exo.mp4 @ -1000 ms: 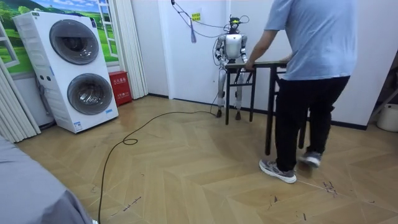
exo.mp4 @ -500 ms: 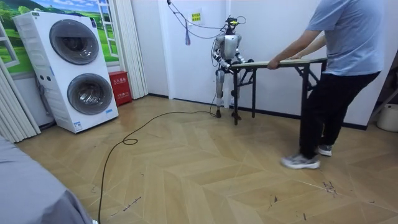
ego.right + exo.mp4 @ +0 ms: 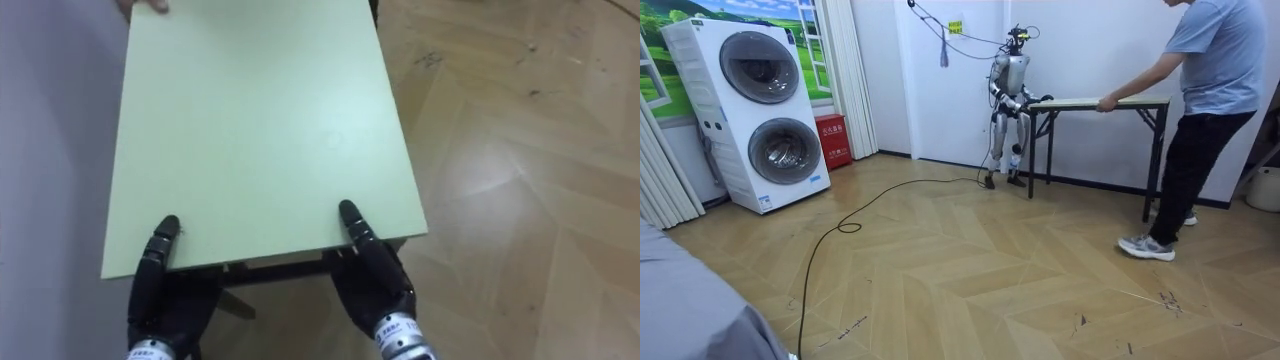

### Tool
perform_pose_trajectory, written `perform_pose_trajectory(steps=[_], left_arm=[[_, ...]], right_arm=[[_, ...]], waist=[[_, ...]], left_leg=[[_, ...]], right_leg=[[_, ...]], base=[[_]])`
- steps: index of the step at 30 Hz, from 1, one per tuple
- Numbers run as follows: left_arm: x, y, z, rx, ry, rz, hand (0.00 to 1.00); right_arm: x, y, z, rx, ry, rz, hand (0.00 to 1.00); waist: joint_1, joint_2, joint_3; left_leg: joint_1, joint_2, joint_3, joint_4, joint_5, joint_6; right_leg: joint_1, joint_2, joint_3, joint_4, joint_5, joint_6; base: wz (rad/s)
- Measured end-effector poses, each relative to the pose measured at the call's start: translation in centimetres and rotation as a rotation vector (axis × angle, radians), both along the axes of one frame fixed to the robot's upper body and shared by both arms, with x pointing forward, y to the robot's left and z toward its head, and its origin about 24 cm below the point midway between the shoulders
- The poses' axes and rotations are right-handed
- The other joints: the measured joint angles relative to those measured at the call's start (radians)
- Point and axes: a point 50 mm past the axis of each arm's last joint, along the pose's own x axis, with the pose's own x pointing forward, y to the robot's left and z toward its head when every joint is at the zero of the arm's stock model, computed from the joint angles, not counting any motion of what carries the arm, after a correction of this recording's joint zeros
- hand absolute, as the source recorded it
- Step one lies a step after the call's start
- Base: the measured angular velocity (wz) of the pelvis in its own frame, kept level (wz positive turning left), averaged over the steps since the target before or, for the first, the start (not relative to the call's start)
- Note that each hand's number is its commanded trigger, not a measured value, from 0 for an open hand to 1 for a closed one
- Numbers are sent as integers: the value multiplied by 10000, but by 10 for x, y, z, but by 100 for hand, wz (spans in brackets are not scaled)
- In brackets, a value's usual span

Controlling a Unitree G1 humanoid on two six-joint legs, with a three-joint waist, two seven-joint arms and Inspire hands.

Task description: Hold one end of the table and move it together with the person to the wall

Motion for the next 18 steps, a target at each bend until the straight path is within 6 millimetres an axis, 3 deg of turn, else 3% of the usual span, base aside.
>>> perform_pose_trajectory(steps=[1,3,6,14,18], left_arm=[[0,1,0,-75,35,59,100],[-1,1,-2,-173,198,7,100],[-2,2,-3,-170,243,23,100],[-3,3,-4,-182,415,13,100],[-3,2,-5,-174,560,-34,100]], right_arm=[[0,1,0,-19,2,85,100],[-1,1,-1,-37,75,108,100],[-2,0,-1,-22,116,125,100],[-3,1,-2,-63,246,151,100],[-3,2,-3,-98,358,180,100]], waist=[[-13,-13,7],[-98,-5,2],[-25,-26,10],[13,-235,61],[7,-248,67]], left_leg=[[-24,-73,-114,-4,0,0],[57,-237,-297,-4,-5,-8],[121,-216,-320,-106,-14,-32],[408,-227,-240,-399,-14,-18],[470,-245,-241,-422,-18,-15]], right_leg=[[-405,37,583,-551,20,-46],[-688,62,952,-959,455,-205],[-305,157,694,-1264,508,-240],[357,354,1345,-2274,885,-82],[498,370,1394,-2406,895,-77]], base=[[45],[49],[31],[7],[9]])
